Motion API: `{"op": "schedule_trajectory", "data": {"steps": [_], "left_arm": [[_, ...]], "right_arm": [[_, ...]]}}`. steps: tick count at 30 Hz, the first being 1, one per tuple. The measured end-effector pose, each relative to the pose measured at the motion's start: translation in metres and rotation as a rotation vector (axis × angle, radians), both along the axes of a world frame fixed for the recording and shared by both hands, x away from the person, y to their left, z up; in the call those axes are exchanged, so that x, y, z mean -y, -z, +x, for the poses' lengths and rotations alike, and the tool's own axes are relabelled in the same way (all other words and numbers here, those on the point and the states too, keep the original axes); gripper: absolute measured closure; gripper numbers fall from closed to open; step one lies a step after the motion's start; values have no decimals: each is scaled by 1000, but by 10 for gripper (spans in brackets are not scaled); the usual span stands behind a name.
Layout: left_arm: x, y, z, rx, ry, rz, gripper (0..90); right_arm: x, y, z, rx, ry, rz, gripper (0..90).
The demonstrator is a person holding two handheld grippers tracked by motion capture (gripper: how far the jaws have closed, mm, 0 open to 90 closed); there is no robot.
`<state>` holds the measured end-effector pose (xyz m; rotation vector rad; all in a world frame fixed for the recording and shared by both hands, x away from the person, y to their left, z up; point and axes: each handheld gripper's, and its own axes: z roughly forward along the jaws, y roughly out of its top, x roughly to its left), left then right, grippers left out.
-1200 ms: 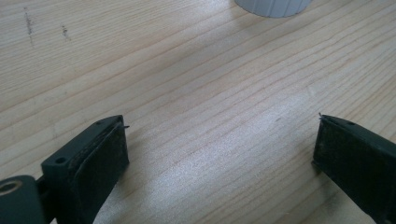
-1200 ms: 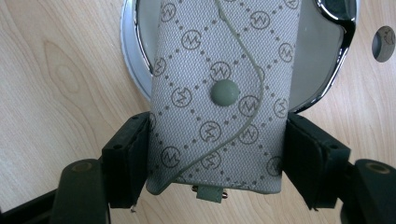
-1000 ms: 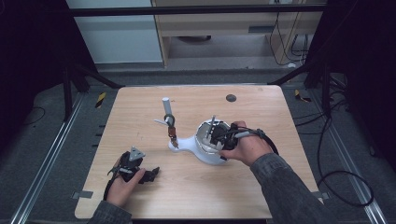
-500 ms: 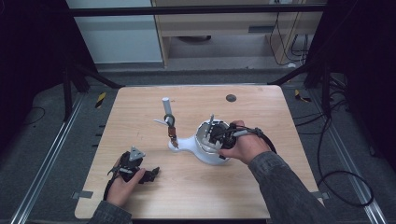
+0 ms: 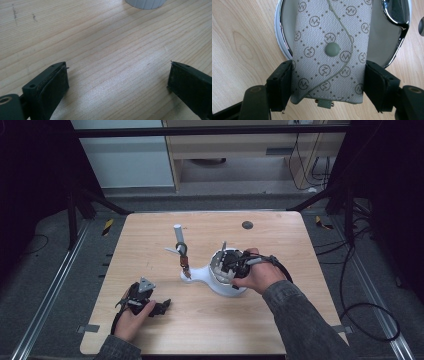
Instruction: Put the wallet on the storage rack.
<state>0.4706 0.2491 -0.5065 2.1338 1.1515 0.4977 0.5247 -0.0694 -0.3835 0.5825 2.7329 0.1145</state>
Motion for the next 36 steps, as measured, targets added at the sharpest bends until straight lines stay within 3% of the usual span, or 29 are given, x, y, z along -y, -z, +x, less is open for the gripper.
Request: {"op": "schedule_trajectory", "data": {"steps": [6,7,36], "left_arm": [[0,0,0,2,1,1,24],[0,0,0,0,0,-1,24],[0,0,0,1,2,1,23]], "right_arm": [[-1,0,2,-1,12,19,270],[-1,0,2,11,20,35,207],[2,-8,-1,10,39,77,134]]}}
